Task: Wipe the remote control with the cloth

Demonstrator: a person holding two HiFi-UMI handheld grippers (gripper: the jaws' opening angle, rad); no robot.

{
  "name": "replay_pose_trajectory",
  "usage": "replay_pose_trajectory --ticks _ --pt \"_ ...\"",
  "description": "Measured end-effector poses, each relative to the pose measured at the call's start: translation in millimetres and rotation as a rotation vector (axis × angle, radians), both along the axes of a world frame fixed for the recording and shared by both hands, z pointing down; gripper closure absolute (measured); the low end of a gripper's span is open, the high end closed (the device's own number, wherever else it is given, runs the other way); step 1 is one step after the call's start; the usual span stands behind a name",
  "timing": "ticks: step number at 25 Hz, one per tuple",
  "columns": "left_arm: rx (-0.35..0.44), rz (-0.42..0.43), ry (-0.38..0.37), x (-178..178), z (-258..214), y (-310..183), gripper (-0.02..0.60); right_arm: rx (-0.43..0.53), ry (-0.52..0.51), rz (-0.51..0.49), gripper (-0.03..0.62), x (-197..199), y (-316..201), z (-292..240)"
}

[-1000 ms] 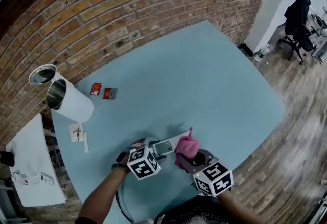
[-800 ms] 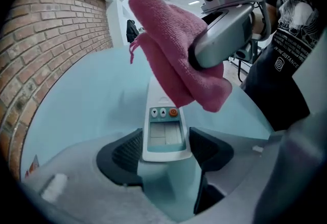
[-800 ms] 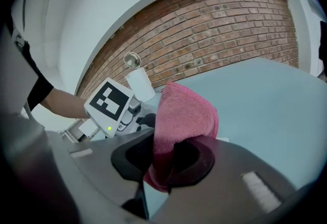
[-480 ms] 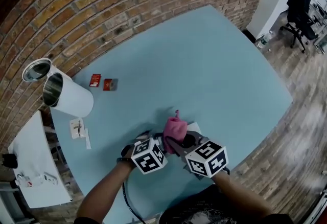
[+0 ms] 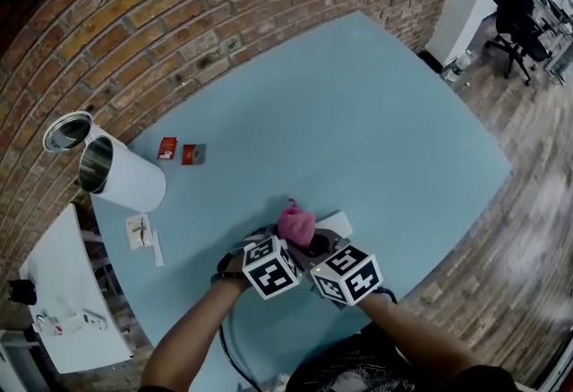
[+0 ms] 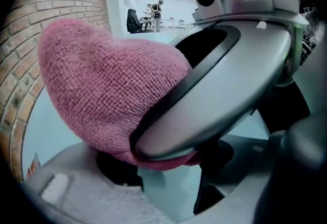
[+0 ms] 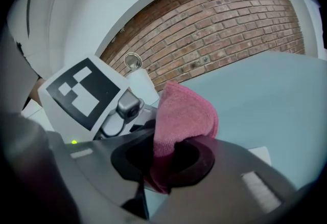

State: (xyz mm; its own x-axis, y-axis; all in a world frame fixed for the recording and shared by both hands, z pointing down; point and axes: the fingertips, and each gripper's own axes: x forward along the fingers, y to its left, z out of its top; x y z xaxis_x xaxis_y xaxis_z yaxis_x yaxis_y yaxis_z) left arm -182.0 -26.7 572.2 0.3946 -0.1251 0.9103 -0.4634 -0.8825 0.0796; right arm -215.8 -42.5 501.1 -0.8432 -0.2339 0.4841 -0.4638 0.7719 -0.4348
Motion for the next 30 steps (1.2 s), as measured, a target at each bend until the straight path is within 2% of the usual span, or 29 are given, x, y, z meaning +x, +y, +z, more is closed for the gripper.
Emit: replay_pose_trajectory --ticks 4,13,19,25,30 --pt "-0.038 0.013 -0.065 -2.0 3.8 1.0 0.281 0.031 0.022 0.009 0.526 7.6 -3.4 2.9" --pt "-0.048 0.013 -0.078 -2.8 4.5 2.7 0.281 -0.005 -0.004 0.062 0.526 36.8 -15.9 5.3" --pt "-0.053 0.007 -0.094 -3.1 3.7 1.1 0.281 -0.047 -0.042 0.065 0.526 54.9 -25.4 7.0" --pt "-0.087 0.012 -0.129 -5.0 5.3 2.5 0.279 -0.048 -0.022 0.058 0.526 74.9 -38.3 9.6" --pt "-0.088 0.002 -0.135 -5.2 5.2 1.3 0.281 -0.068 -0.045 0.085 0.526 92.2 -54.2 11.2"
